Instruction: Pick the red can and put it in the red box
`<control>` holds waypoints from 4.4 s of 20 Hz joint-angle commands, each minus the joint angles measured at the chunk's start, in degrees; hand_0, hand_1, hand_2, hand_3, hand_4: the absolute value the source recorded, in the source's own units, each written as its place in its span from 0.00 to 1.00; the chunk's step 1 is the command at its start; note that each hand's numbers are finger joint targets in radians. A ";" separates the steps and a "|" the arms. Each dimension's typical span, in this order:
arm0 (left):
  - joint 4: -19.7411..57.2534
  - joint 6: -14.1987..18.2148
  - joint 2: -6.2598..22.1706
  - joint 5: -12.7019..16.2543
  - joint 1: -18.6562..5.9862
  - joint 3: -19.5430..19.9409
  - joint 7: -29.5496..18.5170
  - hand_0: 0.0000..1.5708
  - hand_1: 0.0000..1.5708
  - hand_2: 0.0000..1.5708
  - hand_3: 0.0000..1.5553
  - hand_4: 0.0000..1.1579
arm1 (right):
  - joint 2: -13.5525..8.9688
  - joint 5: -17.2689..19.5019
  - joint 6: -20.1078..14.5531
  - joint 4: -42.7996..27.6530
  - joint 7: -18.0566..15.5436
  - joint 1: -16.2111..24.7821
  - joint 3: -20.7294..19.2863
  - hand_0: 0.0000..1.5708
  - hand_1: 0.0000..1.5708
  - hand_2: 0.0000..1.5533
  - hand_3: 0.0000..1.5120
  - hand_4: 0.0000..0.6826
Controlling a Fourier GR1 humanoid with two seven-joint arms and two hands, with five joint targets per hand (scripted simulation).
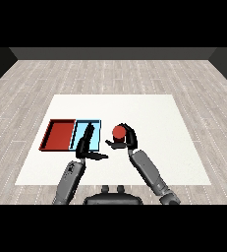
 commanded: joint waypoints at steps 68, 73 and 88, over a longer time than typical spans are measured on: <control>19.78 31.55 0.02 11.08 -15.04 -13.44 -2.95 1.00 1.00 0.97 0.94 0.97 | 0.61 -6.87 -8.12 0.55 1.09 -6.52 13.77 0.00 0.00 0.00 0.00 0.00; 18.90 33.76 0.01 9.14 -14.56 -14.21 -2.25 1.00 1.00 0.98 0.94 0.97 | 0.63 -11.59 -9.69 3.43 -2.57 -8.00 15.61 0.00 0.00 0.00 0.00 0.00; 18.11 31.30 2.63 7.85 -9.94 -11.04 -3.31 1.00 1.00 1.00 0.95 0.98 | -8.34 -7.88 -0.58 -15.10 2.54 1.02 -0.98 0.00 0.00 0.00 0.00 0.00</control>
